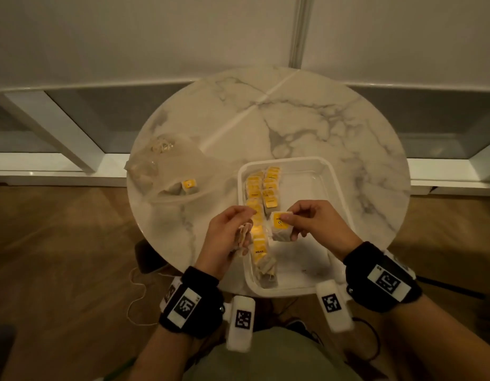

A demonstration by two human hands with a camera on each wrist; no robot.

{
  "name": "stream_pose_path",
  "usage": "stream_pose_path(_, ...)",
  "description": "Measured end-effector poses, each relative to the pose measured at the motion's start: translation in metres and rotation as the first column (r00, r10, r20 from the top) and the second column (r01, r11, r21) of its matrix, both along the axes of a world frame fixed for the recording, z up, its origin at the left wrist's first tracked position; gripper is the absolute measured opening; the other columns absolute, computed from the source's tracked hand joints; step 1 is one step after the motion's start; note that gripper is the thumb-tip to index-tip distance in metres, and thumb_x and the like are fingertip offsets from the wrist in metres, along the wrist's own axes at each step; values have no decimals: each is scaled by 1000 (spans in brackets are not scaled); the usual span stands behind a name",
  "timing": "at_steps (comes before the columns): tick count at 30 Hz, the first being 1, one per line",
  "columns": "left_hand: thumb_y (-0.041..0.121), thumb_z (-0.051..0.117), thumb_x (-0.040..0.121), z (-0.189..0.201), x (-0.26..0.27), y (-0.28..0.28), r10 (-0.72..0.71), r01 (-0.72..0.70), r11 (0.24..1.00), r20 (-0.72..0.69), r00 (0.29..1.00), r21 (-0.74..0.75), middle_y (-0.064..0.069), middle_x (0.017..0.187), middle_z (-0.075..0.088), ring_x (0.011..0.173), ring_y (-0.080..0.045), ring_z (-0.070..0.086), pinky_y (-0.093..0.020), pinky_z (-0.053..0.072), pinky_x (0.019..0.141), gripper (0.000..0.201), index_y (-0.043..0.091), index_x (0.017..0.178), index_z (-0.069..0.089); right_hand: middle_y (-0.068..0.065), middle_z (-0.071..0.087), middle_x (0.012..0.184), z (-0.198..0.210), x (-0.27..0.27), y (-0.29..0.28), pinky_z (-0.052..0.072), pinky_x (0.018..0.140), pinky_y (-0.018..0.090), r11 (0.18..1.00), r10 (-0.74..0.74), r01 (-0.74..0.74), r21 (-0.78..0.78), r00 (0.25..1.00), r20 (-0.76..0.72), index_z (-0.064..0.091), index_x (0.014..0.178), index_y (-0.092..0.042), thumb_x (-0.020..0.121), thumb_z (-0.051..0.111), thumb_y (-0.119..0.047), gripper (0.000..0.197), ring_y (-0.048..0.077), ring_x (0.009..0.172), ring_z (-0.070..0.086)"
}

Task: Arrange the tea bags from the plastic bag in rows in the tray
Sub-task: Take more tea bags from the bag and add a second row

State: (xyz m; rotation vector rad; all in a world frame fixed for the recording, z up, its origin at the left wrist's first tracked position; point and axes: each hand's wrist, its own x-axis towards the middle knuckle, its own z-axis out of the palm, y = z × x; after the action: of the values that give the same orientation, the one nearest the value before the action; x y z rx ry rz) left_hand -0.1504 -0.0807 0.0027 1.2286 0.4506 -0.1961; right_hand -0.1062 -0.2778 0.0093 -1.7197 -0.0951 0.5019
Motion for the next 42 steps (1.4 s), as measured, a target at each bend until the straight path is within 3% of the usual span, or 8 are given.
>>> stream_pose_path(3, 17, 72, 88, 0, 13, -3, -178, 102, 913, 159, 971, 396, 6, 73, 66, 64, -5, 60, -18, 47, 61, 8, 10, 91, 74, 2, 70, 66, 6, 2, -2, 41, 53, 19, 1000, 9, -10, 14, 999, 45, 69, 80, -7, 86, 72, -16, 12, 18, 53, 62)
stream_pose_path(7, 17, 77, 84, 2, 29, -8, -358, 204, 826, 210, 910, 525, 3, 78, 68, 70, -4, 60, -17, 47, 66, 7, 11, 83, 75, 2, 69, 66, 8, 6, -3, 41, 54, 17, 1000, 22, -22, 2, 997, 69, 71, 80, -8, 87, 71, -16, 11, 17, 54, 62)
stream_pose_path(10, 16, 76, 85, 0, 42, -9, -345, 174, 809, 214, 914, 562, 3, 73, 68, 69, -6, 61, -22, 47, 68, 4, 13, 82, 75, 3, 68, 64, 5, 14, -8, 39, 53, 18, 999, 22, -20, -49, 999, 33, 71, 82, -5, 86, 73, -15, 11, 16, 55, 64)
stream_pose_path(12, 16, 73, 87, 2, 49, -5, -214, 98, 878, 202, 956, 469, 5, 67, 65, 60, -6, 59, -23, 46, 63, 4, 16, 84, 73, 2, 69, 62, 0, 24, -12, 39, 52, 18, 991, 28, -29, -128, 1000, -10, 70, 86, -2, 86, 74, -13, 12, 14, 56, 64)
stream_pose_path(15, 17, 61, 95, 8, 52, 7, -7, -6, 996, 133, 991, 90, 2, 64, 57, 43, -8, 47, -20, 37, 42, 12, 10, 89, 70, 2, 71, 69, -9, 44, -14, 40, 51, 18, 932, 108, -128, -340, 991, -78, 70, 87, -6, 86, 74, -15, 10, 13, 60, 68)
stream_pose_path(19, 21, 52, 98, 10, 53, 22, 96, -80, 954, 41, 995, -288, 5, 62, 50, 38, -5, 37, -17, 25, 36, 15, 14, 89, 61, 8, 73, 85, -22, 67, 2, 43, 54, 20, 811, 251, -342, -475, 936, -246, 68, 88, -13, 87, 70, -10, 4, 14, 65, 70)
stream_pose_path(32, 16, 51, 96, -17, 31, 22, 65, -86, 963, -91, 994, -257, 2, 61, 50, 37, -7, 37, -15, 26, 35, 16, 10, 86, 63, 8, 66, 64, -43, 86, 28, 53, 49, 21, 845, 84, -152, -513, 985, -153, 59, 73, -7, 72, 83, 1, 26, 13, 47, 66)
stream_pose_path(42, 19, 51, 94, -8, 34, 19, 28, -87, 898, -141, 990, -431, 5, 63, 48, 38, -5, 36, -15, 27, 33, 12, 12, 88, 58, 10, 71, 73, -33, 85, 24, 45, 44, 18, 793, 65, -87, -604, 996, -58, 58, 84, -7, 82, 79, -28, 29, 15, 50, 64)
